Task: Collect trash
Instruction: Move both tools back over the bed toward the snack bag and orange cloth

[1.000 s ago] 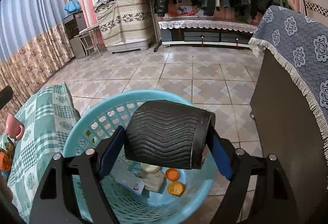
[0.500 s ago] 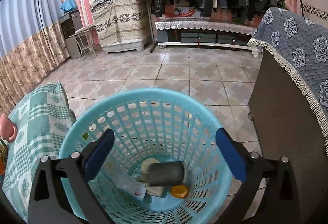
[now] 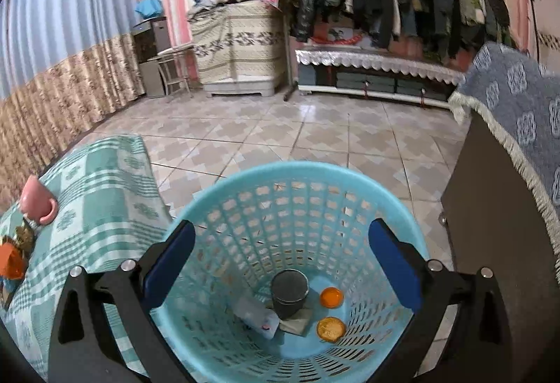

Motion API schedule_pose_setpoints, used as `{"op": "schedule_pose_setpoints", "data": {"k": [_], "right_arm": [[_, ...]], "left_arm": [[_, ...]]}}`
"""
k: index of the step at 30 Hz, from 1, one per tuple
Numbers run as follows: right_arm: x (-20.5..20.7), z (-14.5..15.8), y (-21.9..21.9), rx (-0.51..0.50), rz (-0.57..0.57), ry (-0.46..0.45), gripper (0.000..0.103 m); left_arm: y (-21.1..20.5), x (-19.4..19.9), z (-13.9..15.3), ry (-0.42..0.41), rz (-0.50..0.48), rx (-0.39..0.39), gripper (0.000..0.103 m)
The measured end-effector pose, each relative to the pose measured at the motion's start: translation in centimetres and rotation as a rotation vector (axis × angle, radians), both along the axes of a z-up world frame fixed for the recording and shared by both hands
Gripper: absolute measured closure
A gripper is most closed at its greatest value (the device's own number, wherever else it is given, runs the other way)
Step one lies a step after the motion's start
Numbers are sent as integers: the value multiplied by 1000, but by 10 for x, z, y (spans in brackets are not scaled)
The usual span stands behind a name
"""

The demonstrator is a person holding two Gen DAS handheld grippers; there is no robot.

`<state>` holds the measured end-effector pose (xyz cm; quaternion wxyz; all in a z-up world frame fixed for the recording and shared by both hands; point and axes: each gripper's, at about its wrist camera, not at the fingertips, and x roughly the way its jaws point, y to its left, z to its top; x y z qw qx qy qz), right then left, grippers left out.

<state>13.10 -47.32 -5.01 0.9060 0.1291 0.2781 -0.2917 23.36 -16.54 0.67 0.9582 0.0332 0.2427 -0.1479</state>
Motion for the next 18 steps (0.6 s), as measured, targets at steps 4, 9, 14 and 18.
{"op": "schedule_pose_setpoints", "data": {"k": [4, 9, 14, 18], "right_arm": [[10, 13, 29, -35, 66, -6, 6], [30, 32, 87, -66, 225, -37, 6], [56, 37, 135, -10, 373, -60, 6], [81, 33, 173, -29, 467, -38, 6]], "left_arm": [[44, -9, 3, -8, 83, 23, 5], [109, -22, 2, 7, 197, 19, 5], [169, -30, -15, 39, 311, 40, 5], [207, -30, -30, 70, 386, 66, 5]]}}
